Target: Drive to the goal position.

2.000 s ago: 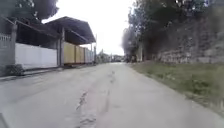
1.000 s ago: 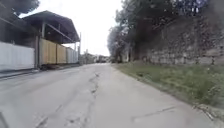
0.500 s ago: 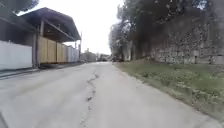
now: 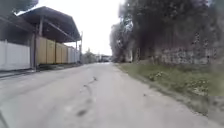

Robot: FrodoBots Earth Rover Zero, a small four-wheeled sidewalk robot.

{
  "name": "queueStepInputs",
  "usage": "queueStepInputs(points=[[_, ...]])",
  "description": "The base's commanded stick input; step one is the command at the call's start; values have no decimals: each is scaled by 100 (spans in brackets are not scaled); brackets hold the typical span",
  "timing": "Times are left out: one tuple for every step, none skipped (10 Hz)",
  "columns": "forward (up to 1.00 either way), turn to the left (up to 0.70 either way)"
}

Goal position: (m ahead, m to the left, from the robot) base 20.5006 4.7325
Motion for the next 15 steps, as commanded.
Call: queueStepInputs(points=[[85,0],[85,0],[85,0],[85,0],[85,0],[85,0],[85,0],[85,0],[85,0],[85,0],[85,0],[85,0],[85,0],[85,0],[85,0]])
